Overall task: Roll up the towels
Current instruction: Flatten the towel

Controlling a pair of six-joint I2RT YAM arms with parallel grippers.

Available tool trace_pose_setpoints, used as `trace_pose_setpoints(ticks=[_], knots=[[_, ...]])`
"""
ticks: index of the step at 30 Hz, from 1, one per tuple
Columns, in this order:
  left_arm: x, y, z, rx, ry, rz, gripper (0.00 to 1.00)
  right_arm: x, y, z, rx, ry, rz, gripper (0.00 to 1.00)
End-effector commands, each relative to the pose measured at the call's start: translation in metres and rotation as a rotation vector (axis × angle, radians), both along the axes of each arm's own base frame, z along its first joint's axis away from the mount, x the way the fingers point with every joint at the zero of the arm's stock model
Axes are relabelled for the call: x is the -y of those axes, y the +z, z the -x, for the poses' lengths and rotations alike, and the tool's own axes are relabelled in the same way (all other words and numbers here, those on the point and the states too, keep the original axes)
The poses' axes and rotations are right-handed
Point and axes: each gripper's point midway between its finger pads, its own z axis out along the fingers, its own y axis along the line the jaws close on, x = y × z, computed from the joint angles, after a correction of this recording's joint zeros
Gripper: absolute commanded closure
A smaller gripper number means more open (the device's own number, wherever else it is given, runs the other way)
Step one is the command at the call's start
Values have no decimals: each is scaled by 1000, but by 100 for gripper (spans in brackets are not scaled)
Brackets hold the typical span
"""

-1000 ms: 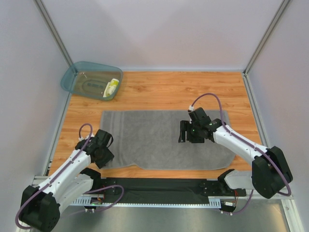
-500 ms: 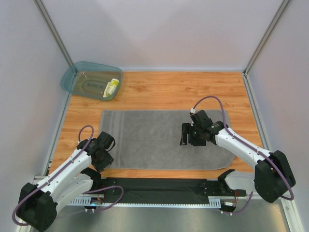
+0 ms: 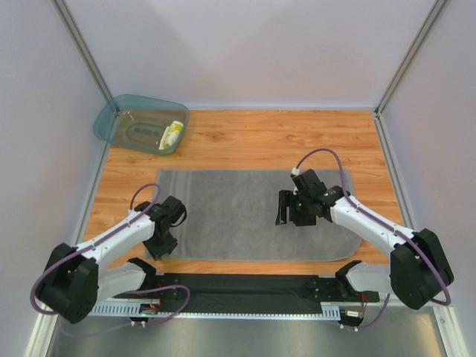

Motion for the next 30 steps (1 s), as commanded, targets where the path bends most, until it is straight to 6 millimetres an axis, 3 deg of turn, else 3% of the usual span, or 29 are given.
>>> trace_pose_setpoints(ticks=[1,4,8,10,16,19,22,27,30], knots=[[4,4,-20,32,-38,-42,55,-7,4,-6,17,10,-34,27],[12,-7,-29,45,-56,-18,61,-7,3,-6,7,10,-50,27],[12,-14,-32,13,-86,-40,88,-5,0,-8,-3,-4,-59,27],[12,-16,-34,10,-92,-48,95,-3,-4,-9,-12,-9,-57,27],[12,-15,-42,52,-131,-51,100,3,-15,-11,-35,-31,-33,27],[18,-13,-47,101,-169,-11,100,9,-9,-16,-8,-60,-18,28],[22,11,-58,196,-200,15,100,27,1,-20,28,-143,17,27],[19,50,-67,354,-209,49,100,81,14,-27,27,-392,35,26],[27,48,-71,399,-223,102,100,109,13,-28,-10,-549,-38,27]])
